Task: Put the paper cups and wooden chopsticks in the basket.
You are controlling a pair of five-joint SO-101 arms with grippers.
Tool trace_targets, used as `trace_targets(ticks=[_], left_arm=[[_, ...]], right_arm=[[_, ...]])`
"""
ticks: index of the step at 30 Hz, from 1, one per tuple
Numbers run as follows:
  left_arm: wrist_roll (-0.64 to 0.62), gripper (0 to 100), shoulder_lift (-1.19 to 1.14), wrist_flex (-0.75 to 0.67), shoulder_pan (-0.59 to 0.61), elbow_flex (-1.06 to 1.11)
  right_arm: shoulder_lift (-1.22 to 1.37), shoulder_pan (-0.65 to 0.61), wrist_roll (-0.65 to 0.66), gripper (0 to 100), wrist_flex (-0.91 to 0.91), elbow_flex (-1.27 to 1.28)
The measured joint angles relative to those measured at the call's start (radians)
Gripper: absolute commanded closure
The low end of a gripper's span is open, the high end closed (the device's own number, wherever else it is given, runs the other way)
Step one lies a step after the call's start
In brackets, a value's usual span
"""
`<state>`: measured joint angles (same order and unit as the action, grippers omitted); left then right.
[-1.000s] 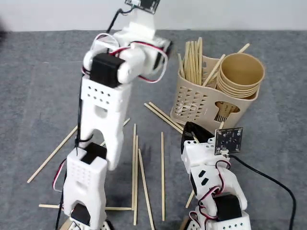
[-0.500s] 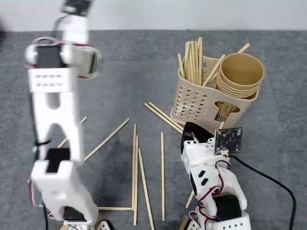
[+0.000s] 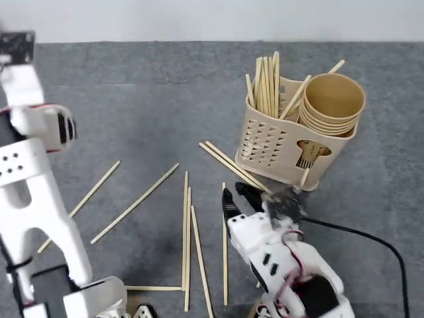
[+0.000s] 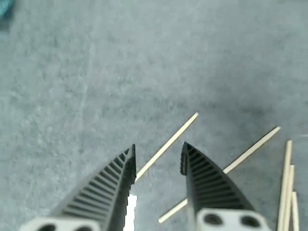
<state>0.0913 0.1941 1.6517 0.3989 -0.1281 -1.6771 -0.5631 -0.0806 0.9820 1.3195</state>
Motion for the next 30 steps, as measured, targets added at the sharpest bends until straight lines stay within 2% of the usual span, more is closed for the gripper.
trace_targets(ticks=[7, 11, 16, 18, 30], left_arm=[[-0.002, 85, 0.101, -0.153, 0.054, 0.295], [-0.051, 85, 0.143, -0.199, 0.078, 0.397], [-0.089, 85, 0.183, -0.252, 0.084, 0.517], [-0.097, 85, 0.198, -0.281, 0.087, 0.569], [-0.097, 85, 0.316, -0.423, 0.1, 0.802]], right_arm=[[0.379, -0.011, 0.005, 90.1, -0.02, -0.15], [0.612, -0.063, 0.005, 89.9, -0.02, -0.261], [0.895, -0.138, -0.002, 80.6, -0.02, -0.388], [1.008, -0.161, -0.032, 77.9, -0.02, -0.442], [1.689, -0.255, -0.195, 77.6, 0.087, -0.891]])
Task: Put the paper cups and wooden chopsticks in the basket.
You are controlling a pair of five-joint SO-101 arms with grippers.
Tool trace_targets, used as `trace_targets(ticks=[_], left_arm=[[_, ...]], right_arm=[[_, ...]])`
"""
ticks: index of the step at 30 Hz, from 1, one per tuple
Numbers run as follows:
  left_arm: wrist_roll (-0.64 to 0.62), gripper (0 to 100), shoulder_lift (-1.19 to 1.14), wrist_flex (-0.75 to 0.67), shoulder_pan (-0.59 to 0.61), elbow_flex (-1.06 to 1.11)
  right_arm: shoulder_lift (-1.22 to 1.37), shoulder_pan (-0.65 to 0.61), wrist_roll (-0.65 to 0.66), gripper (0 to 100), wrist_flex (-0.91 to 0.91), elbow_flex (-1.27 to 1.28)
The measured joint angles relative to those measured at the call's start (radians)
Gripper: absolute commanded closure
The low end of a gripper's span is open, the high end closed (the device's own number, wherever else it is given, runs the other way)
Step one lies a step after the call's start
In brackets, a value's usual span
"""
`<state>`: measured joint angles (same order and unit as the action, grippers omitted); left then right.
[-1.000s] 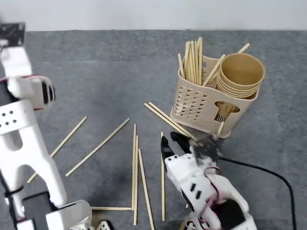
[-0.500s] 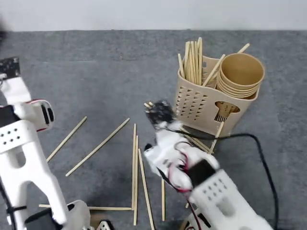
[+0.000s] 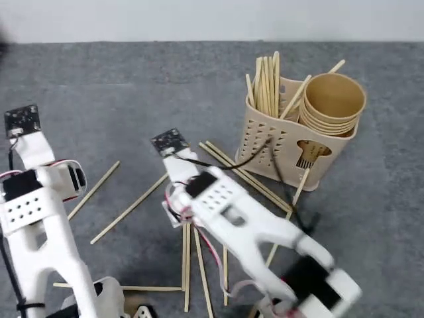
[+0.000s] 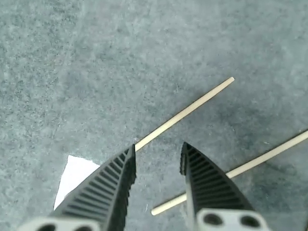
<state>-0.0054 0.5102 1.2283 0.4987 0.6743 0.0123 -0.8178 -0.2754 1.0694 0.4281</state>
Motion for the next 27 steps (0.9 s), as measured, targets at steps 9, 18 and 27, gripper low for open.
trace_targets(ticks=[9, 18, 27], left_arm=[[0.0, 85, 0.014, -0.003, 0.0, 0.018], [0.0, 85, 0.014, -0.003, 0.0, 0.018], [0.0, 85, 0.014, -0.003, 0.0, 0.018]], right_arm=[[0.325, -0.003, -0.063, 77.9, 0.104, -0.253], [0.4, 0.0, -0.049, 94.1, 0.118, -0.302], [0.404, 0.008, 0.003, 99.1, 0.118, -0.308]])
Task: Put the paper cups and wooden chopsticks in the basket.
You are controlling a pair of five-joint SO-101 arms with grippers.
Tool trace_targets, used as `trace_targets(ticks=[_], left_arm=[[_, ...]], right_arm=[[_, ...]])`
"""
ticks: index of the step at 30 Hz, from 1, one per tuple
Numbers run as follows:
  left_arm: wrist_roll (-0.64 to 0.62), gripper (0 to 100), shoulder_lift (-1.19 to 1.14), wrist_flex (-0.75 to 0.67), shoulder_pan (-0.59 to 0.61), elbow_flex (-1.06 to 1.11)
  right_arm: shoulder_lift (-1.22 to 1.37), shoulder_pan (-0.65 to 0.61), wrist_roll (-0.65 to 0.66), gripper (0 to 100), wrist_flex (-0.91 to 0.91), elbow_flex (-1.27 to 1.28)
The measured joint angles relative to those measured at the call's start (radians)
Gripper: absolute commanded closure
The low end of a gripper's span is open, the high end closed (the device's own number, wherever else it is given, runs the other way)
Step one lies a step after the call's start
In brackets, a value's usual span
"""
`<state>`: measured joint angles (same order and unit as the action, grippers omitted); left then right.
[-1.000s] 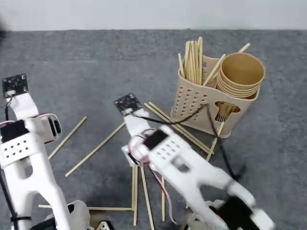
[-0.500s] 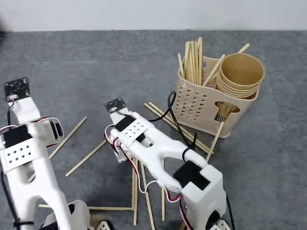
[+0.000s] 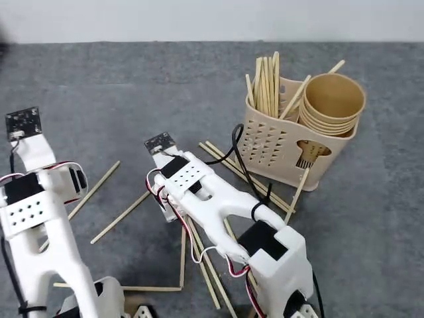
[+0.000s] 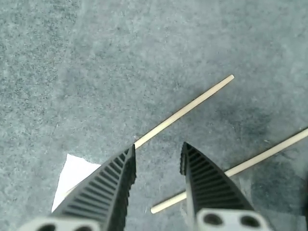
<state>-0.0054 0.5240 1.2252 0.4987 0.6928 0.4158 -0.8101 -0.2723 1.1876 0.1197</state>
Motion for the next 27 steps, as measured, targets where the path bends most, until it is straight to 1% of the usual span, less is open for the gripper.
trace_targets(ticks=[6, 9, 16, 27], left_arm=[[0.0, 85, 0.0, 0.0, 0.0, 0.0], [0.0, 85, 0.0, -0.006, 0.0, 0.003], [0.0, 85, 0.0, -0.052, 0.0, 0.04], [0.0, 85, 0.002, -0.057, 0.0, 0.054]], right_arm=[[0.002, 0.015, 0.048, 99.1, 0.0, -0.006], [-0.014, 0.021, 0.071, 99.1, 0.028, -0.014], [-0.183, 0.046, 0.141, 99.1, 0.158, -0.041], [-0.416, 0.133, 0.247, 99.1, 0.29, -0.255]])
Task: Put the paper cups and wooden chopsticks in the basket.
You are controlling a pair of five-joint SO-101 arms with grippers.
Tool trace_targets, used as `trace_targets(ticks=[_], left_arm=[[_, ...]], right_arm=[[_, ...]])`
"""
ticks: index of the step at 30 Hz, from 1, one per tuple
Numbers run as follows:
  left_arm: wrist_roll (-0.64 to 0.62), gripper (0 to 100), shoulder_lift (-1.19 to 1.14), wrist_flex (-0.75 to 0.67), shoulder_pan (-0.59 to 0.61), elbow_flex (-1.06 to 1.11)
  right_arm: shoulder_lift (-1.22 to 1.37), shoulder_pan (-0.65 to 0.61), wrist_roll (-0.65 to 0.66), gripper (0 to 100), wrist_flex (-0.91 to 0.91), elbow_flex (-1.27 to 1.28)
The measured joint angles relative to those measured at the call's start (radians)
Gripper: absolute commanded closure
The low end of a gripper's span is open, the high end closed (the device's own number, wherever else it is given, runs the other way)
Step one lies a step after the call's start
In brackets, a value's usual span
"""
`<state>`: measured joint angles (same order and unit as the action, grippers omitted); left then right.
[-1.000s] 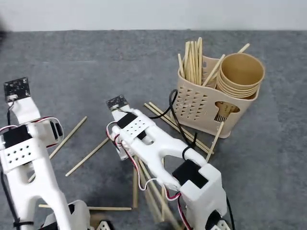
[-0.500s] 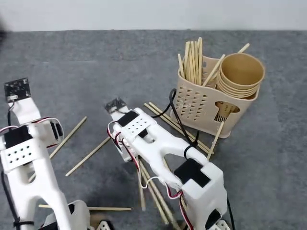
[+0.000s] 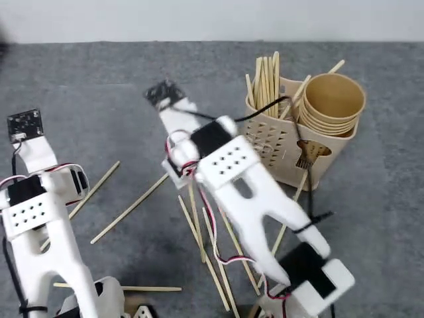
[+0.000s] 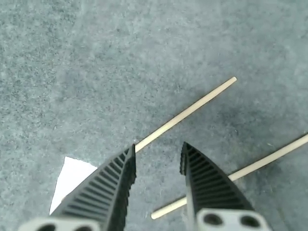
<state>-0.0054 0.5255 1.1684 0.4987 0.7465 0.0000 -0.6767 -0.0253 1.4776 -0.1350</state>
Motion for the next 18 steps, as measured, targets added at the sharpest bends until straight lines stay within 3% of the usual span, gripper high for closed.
trace_targets(ticks=[18], left_arm=[[0.0, 86, 0.0, -0.081, 0.0, 0.066]], right_arm=[[-0.144, 0.229, 0.052, 99.1, 0.055, -0.509]])
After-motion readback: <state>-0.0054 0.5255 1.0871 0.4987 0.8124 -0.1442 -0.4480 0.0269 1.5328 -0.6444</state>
